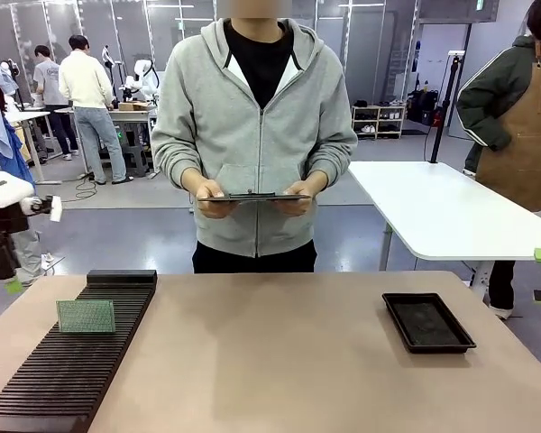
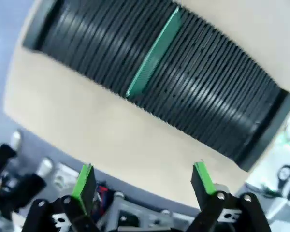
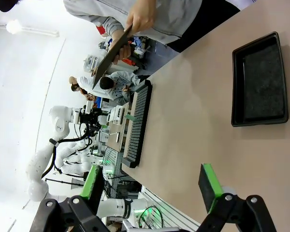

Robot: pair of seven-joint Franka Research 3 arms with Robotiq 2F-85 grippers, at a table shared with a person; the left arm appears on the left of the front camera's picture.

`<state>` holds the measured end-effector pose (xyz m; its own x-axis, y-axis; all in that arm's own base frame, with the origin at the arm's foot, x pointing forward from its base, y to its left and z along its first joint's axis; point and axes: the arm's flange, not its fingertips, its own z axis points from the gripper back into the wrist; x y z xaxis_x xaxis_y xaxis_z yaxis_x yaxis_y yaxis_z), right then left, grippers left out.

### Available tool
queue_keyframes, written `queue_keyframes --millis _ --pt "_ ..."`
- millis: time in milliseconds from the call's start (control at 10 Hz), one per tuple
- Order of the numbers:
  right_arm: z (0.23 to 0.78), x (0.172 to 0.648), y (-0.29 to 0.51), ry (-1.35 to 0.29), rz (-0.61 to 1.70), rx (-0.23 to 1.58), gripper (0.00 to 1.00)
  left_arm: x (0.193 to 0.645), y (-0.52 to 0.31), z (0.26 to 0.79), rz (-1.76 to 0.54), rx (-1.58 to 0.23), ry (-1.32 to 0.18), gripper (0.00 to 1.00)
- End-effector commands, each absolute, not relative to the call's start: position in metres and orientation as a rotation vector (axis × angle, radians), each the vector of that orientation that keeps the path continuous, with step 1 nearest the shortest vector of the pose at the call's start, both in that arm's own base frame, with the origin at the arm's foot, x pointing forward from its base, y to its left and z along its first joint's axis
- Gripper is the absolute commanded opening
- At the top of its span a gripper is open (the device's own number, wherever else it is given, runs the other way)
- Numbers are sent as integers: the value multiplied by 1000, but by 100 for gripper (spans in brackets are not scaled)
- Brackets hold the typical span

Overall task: Inspect the PCB.
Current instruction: Pick up the Blank PCB and present it to the human.

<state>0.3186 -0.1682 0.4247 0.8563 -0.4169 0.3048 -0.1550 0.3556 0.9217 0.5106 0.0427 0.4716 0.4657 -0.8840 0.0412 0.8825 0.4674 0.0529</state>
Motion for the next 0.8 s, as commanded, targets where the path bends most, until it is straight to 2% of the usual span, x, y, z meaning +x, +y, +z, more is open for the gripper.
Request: queue_keyframes --millis 0,200,500,700 --pt "425 318 -165 -561 -187 1228 100 535 46 464 -1232 -18 -63 100" --pt "425 318 -165 -561 -187 1228 100 543 36 445 -1324 -46 -31 100" --pt "425 318 -165 -561 -187 1228 100 546 25 427 -1458 -21 -122 100" --pt "425 318 -165 -561 -187 1228 100 561 19 415 -1506 -59 -67 100"
